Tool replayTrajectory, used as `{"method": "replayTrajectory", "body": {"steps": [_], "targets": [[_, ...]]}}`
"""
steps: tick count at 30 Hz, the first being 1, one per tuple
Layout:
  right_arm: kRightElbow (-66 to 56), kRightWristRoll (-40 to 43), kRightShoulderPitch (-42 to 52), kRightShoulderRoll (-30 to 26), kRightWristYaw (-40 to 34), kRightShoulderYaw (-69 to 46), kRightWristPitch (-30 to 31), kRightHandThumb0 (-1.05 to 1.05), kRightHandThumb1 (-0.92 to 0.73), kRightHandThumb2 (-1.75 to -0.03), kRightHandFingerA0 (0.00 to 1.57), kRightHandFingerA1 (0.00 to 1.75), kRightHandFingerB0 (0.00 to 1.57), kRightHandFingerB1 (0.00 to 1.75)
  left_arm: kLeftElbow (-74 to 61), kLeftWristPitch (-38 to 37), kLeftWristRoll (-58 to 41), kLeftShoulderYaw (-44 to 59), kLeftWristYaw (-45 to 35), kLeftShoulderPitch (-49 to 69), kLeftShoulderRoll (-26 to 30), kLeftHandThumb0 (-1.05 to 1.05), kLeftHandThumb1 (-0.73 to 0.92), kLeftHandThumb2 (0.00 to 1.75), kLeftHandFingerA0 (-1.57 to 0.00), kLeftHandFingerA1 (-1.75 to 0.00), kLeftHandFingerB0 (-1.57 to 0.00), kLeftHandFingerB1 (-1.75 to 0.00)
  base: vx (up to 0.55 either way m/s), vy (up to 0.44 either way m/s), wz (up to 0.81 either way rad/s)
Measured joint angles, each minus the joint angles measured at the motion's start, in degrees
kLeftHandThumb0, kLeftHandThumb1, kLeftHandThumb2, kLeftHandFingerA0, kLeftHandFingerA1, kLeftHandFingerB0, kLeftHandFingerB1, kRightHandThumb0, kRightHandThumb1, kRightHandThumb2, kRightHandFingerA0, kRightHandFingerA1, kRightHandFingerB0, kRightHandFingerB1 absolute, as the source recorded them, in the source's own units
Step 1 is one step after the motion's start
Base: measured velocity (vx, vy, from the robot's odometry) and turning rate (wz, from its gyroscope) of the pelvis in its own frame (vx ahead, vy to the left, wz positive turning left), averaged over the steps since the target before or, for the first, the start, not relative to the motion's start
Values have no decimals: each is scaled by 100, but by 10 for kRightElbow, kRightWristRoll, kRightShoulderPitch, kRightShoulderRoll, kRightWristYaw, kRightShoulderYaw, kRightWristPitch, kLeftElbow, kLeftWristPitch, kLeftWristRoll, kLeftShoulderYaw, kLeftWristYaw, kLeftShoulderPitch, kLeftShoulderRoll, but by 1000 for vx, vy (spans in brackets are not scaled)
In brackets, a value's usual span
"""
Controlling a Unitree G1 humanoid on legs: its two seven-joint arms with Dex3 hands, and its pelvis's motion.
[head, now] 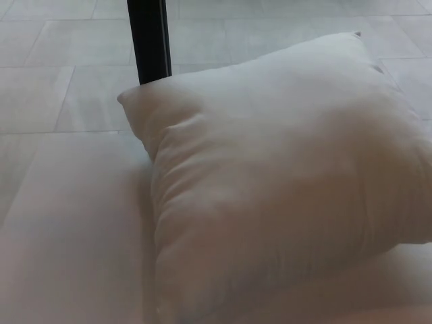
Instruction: The robot uses its left hand to press on the left side of the pillow kept in the middle of the desk and uses its right hand to lift up and the right side of the pillow and turn it over
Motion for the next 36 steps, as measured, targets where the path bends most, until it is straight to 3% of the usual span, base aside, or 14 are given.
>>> {"method": "replayTrajectory", "body": {"steps": [4, 9, 10, 11, 14, 15, 17, 25, 28, 30, 31, 34, 35, 36], "targets": [[9, 29, 0, -14, 10, -64, -4, -68, -51, -85, 19, 59, 8, 46, 5, -1, -25, 55, -11, 3, 9, -105, 65, 63, -34, -95, -15, -110, 0, 0, 0], [21, 68, -3, -41, 33, -134, 0, -75, -53, -86, 13, 60, 8, 50, -13, -1, -52, 101, -37, 7, 21, -105, 67, 65, -25, -97, -17, -111, 0, 0, 0], [25, 76, -4, -48, 39, -149, 1, -90, -73, -64, 0, 75, 0, 16, -17, -1, -58, 111, -44, 6, 24, -52, 4, 89, -4, -65, -11, -69, 0, 0, 0], [29, 84, -6, -56, 44, -163, 3, -93, -78, -64, 0, 47, 0, 7, -22, 1, -65, 120, -50, 2, 27, -57, 5, 89, 0, -64, -5, -69, 0, 0, 0], [35, 104, -26, -93, 55, -198, 18, -90, -86, -72, 0, 0, 0, 0, -51, 21, -87, 150, -62, -27, 45, -56, -1, 85, 0, -65, -2, -67, 0, 0, 0], [33, 113, -36, -111, 61, -209, 23, -99, -81, -65, 0, 0, 0, 0, -68, 29, -96, 160, -66, -44, 54, -105, 66, 66, 0, -94, 0, -118, 0, 0, 0], [25, 124, -55, -136, 69, -225, 31, -103, -65, -110, 0, 9, 0, 7, -102, 41, -109, 174, -68, -69, 65, -105, 68, 67, 0, -91, 0, -119, 0, 0, 0], [-85, 177, -173, -189, 82, -260, 78, -84, -58, -104, 0, 28, 0, 30, -263, 98, -168, 222, -59, -206, 89, -105, 58, 67, -15, -138, -31, -122, 0, 0, 0], [-139, 193, -222, -193, 84, -257, 97, -96, -71, -62, 0, 49, 11, 34, -315, 117, -184, 225, -52, -251, 93, -105, 54, 62, -59, -128, -67, -102, 0, 0, 0], [-180, 205, -261, -193, 86, -244, 109, -95, -55, -93, 8, 64, 10, 44, -364, 133, -195, 221, -44, -283, 93, -105, 60, 63, -50, -129, -56, -111, 0, 0, 0], [-192, 207, -273, -193, 86, -240, 113, -91, -58, -99, 19, 73, 11, 49, -380, 138, -198, 218, -42, -292, 93, -103, 70, 59, 0, -93, -7, -89, 0, 0, 0], [-231, 214, -312, -193, 88, -218, 124, -92, -78, -64, 13, 90, 12, 55, -438, 154, -210, 206, -34, -316, 87, -94, 65, 107, 0, -37, -1, -30, 0, 0, 0], [-247, 217, -324, -192, 88, -208, 129, -42, -33, -100, 6, 59, 0, 53, -460, 161, -214, 199, -30, -325, 82, -93, 75, 114, 0, -32, 0, -24, 0, 0, 0], [-259, 219, -333, -192, 88, -201, 133, -92, -76, -64, 0, 56, 8, 42, -475, 166, -217, 194, -27, -332, 78, -90, 83, 118, 0, -27, 0, -19, 0, 0, 0]]}}
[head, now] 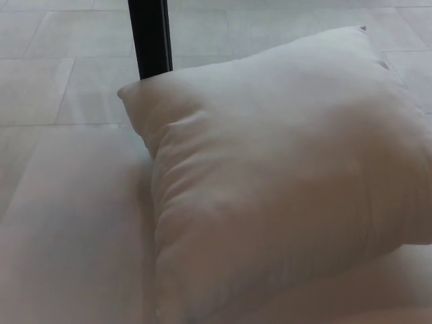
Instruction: The robot uses its left hand to press on the left side of the pillow kept in the middle of the desk and uses its right hand to lift up and the right side of the pillow and turn it over
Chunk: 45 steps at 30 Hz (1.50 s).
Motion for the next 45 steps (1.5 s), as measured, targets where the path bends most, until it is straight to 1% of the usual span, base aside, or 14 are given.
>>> {"method": "replayTrajectory", "body": {"steps": [1, 3, 15, 16, 17, 21, 22, 23, 24, 29, 32, 33, 35, 45], "targets": [[-16, 4, -11, 1, 1, 9, 6, -91, -59, -104, 0, 38, 9, 36, -17, 6, -4, -7, 3, -9, -6, -96, 83, 117, 0, -24, 0, -15, 0, 0, 0], [-48, 11, -34, 6, 1, 30, 18, -103, -71, -112, 0, 13, 0, 0, -50, 19, -14, -23, 9, -28, -19, -90, 80, 117, 0, -27, 0, -18, 0, 0, 0], [-158, 44, -153, 36, 19, 187, 104, -102, -75, -114, 0, 15, 0, 1, -181, 109, -55, -151, 39, -103, -120, -82, 74, 110, 0, -33, 0, -22, 0, 0, 0], [-158, 45, -158, 40, 21, 199, 111, -92, -87, -66, 0, 18, 0, 15, -185, 117, -57, -162, 40, -104, -125, -78, 69, 108, 0, -40, -1, -31, 0, 0, 0], [-158, 46, -164, 43, 23, 211, 117, -102, -73, -112, 0, 17, 0, 1, -189, 124, -58, -173, 40, -104, -131, -79, 70, 108, 0, -38, -3, -28, 0, 0, 0], [-158, 48, -176, 58, 27, 251, 137, -100, -73, -112, 0, 18, 0, 3, -193, 152, -62, -210, 46, -105, -154, -78, 86, 69, -5, -46, -4, -22, 0, 0, 0], [-158, 47, -178, 60, 28, 258, 141, -92, -87, -67, 0, 17, 0, 17, -193, 157, -62, -217, 48, -105, -157, -79, 84, 70, -4, -46, -4, -24, 0, 0, 0], [-157, 48, -183, 64, 30, 273, 149, -92, -87, -67, 0, 17, 0, 17, -193, 169, -62, -231, 51, -105, -162, -79, 84, 70, -4, -46, -4, -24, 0, 0, 0], [-157, 47, -185, 66, 31, 280, 154, -98, -72, -110, 0, 17, 0, 5, -193, 175, -62, -238, 53, -106, -165, -75, 89, 66, -6, -44, -4, -30, 0, 0, 0], [-135, 44, -205, 76, 33, 330, 180, -101, -72, -110, 1, 15, 8, 6, -189, 213, -58, -294, 64, -108, -177, -78, 68, 102, -5, -51, -5, -34, 0, 0, 0], [-112, 37, -217, 78, 33, 359, 195, -96, -69, -109, 2, 18, 9, 12, -182, 235, -51, -326, 73, -108, -180, -77, 66, 107, -1, -51, -7, -35, 0, 0, 0], [-104, 34, -221, 78, 33, 367, 199, -96, -69, -111, 3, 18, 9, 11, -179, 241, -48, -334, 76, -108, -181, -84, 84, 67, -7, -46, -9, -27, 0, 0, 0], [-86, 24, -230, 79, 33, 390, 205, -96, -69, -111, 3, 19, 10, 11, -169, 257, -42, -352, 83, -109, -183, -81, 67, 108, 0, -42, -5, -30, 0, 0, 0], [-10, -24, -268, 109, 32, 478, 214, -97, -68, -110, 4, 26, 14, 26, -103, 331, -7, -433, 118, -139, -209, -91, 71, 110, 0, -31, -1, -20, 0, 0, 0]]}}
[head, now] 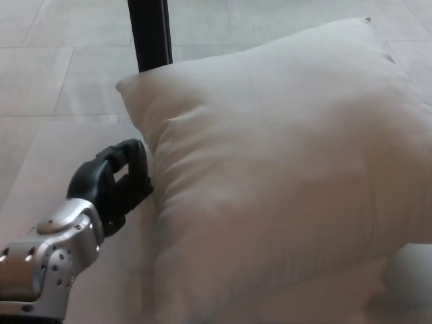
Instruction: The robot uses its left hand to press on the left side of the pillow kept in the middle of the desk and uses its right hand to lift up and the right side of the pillow and turn it over
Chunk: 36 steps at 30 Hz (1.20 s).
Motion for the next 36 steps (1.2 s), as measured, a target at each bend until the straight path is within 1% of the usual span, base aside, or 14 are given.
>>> {"method": "replayTrajectory", "body": {"steps": [8, 11, 16, 17, 18, 20, 22, 30, 31, 32, 33, 34, 35, 36], "targets": [[20, -55, -33, 23, 6, 101, 4, -105, -75, -127, 4, 22, 6, 0, 43, 49, 21, -69, 3, -25, -11, -98, 71, 114, 0, -41, 0, -11, 0, 0, 0], [37, -78, -65, 21, 23, 142, 11, -102, -72, -125, 4, 51, 6, 0, 58, 60, 23, -67, 3, -39, -20, -105, 76, 115, 0, -30, 0, -2, 0, 0, 0], [57, -108, -100, 12, 56, 194, 19, -102, -71, -125, 2, 37, 5, 0, 75, 64, 22, -52, 2, -52, -41, -105, 76, 117, -3, -36, 0, -3, 0, 0, 0], [60, -114, -105, 10, 63, 204, 20, -105, -92, -81, 9, 50, 0, 24, 79, 64, 22, -50, 2, -56, -43, -105, 77, 118, -5, -40, 0, -3, 0, 0, 0], [62, -116, -107, 10, 66, 207, 20, -98, -66, -121, 11, 57, 7, 3, 81, 64, 22, -50, 2, -58, -44, -105, 75, 116, -2, -41, 0, 0, 0, 0, 0], [68, -127, -116, 8, 81, 225, 22, -97, -65, -119, 14, 58, 6, 5, 87, 64, 22, -46, 1, -63, -49, -105, 74, 117, 0, -32, 0, -1, 0, 0, 0], [71, -132, -120, 7, 91, 235, 24, -92, -61, -114, 16, 59, 0, 10, 94, 64, 22, -40, 1, -67, -54, -89, 64, 112, -2, -49, 0, -12, 0, 0, 0], [58, -124, -127, 53, 119, 166, 57, -100, -65, -103, 13, 56, 8, 24, 125, 63, 23, 22, 3, -80, -107, -88, 66, 112, 0, -51, -7, -12, 0, 0, 0], [53, -121, -128, 64, 118, 149, 62, -103, -65, -104, 12, 55, 8, 23, 128, 61, 22, 31, 3, -80, -112, -98, 85, 72, -7, -58, 0, -24, 0, 0, 0], [49, -119, -129, 74, 117, 133, 67, -103, -65, -104, 12, 55, 8, 23, 131, 58, 22, 38, 3, -80, -115, -98, 85, 72, -7, -58, 0, -24, 0, 0, 0], [45, -116, -130, 83, 115, 119, 71, -97, -61, -104, 13, 58, 5, 27, 134, 56, 22, 44, 3, -80, -118, -89, 67, 110, -12, -59, -8, -22, 0, 0, 0], [38, -113, -131, 96, 111, 100, 77, -100, -64, -105, 10, 59, 5, 23, 137, 52, 23, 50, 4, -79, -123, -95, 85, 70, -9, -53, -7, -28, 0, 0, 0], [33, -110, -132, 108, 107, 85, 81, -101, -82, -65, 7, 58, 1, 29, 139, 48, 25, 54, 5, -79, -126, -91, 69, 108, -9, -53, -8, -26, 0, 0, 0], [28, -107, -132, 120, 103, 72, 85, -101, -82, -65, 7, 58, 1, 29, 142, 44, 26, 59, 7, -79, -131, -91, 69, 108, -9, -53, -8, -26, 0, 0, 0]]}}
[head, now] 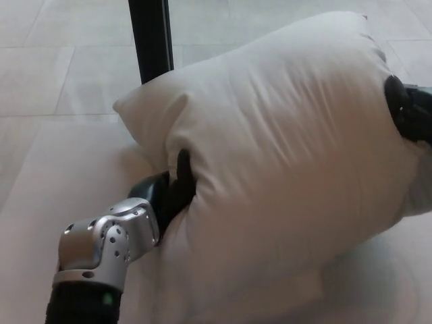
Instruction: The robot uses its left hand to press on the left side of the pillow kept in the middle of the desk and uses its right hand to lift up and the right side of the pillow and turn it over
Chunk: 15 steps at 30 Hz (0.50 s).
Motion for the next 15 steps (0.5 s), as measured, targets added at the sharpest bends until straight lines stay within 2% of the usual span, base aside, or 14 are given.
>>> {"method": "replayTrajectory", "body": {"steps": [1, 3, 4, 5, 6, 7, 8, 9, 10, 11, 12, 13, 14, 15], "targets": [[-5, 2, 0, 10, -3, -11, 4, -101, -64, -110, 0, 44, 4, 10, 3, -3, 1, 6, 3, 0, -5, -96, 92, 74, -25, -65, 0, -24, 0, 0, 0], [-18, 3, 0, 30, -11, -29, 11, -105, -67, -109, 3, 34, 4, 4, 10, -10, 3, 18, 9, 0, -15, -96, 91, 74, -19, -61, -1, -26, 0, 0, 0], [-22, 3, 0, 36, -13, -34, 13, -104, -68, -109, 1, 30, 0, 4, 12, -13, 4, 22, 12, 0, -19, -91, 74, 113, -19, -62, -4, -24, 0, 0, 0], [-29, 3, 0, 47, -17, -40, 16, -105, -67, -108, 3, 33, 5, 4, 17, -19, 5, 27, 17, 0, -23, -95, 92, 76, -20, -66, -7, -31, 0, 0, 0], [-36, 3, 0, 55, -20, -44, 19, -105, -66, -108, 4, 33, 8, 9, 21, -24, 7, 29, 21, 0, -27, -93, 82, 119, -34, -76, -4, -42, 0, 0, 0], [-42, 3, 0, 65, -23, -48, 23, -105, -65, -109, 5, 32, 9, 11, 26, -30, 10, 30, 24, -1, -30, -83, 92, 71, -42, -95, -19, -50, 0, 0, 0], [-48, 3, 0, 72, -25, -49, 25, -105, -65, -108, 4, 28, 10, 8, 32, -33, 13, 30, 27, -3, -32, -69, 92, 68, -58, -103, -40, -51, 0, 0, 0], [-52, 2, 0, 78, -27, -48, 28, -100, -59, -104, 5, 38, 11, 0, 39, -35, 17, 29, 32, -6, -33, -66, 87, 72, -69, -154, -54, -69, 0, 0, 0], [-57, 1, -2, 84, -30, -44, 33, -100, -59, -104, 5, 38, 11, 0, 49, -39, 24, 26, 38, -12, -34, -66, 87, 72, -69, -154, -54, -69, 0, 0, 0], [-59, 0, -4, 87, -31, -39, 35, -95, -54, -100, 1, 51, 0, 1, 55, -42, 29, 23, 41, -16, -35, -75, 73, 114, -87, -124, -56, -74, 0, 0, 0], [-61, -3, -9, 92, -32, -29, 41, -98, -56, -98, 0, 33, 0, 0, 67, -48, 39, 15, 45, -22, -35, -80, 86, 65, -65, -112, -54, -63, 0, 0, 0], [-61, -5, -12, 94, -33, -24, 44, -98, -56, -98, 0, 33, 0, 0, 71, -52, 45, 7, 45, -24, -35, -80, 86, 65, -65, -112, -54, -63, 0, 0, 0], [-61, -7, -16, 95, -35, -19, 46, -99, -57, -98, 1, 31, 0, 0, 72, -57, 52, -5, 45, -24, -33, -82, 87, 66, -61, -81, -50, -53, 0, 0, 0], [-61, -12, -20, 95, -37, -11, 49, -93, -53, -94, 0, 34, 0, 0, 73, -62, 60, -17, 45, -24, -31, -80, 89, 66, -63, -78, -58, -57, 0, 0, 0]]}}
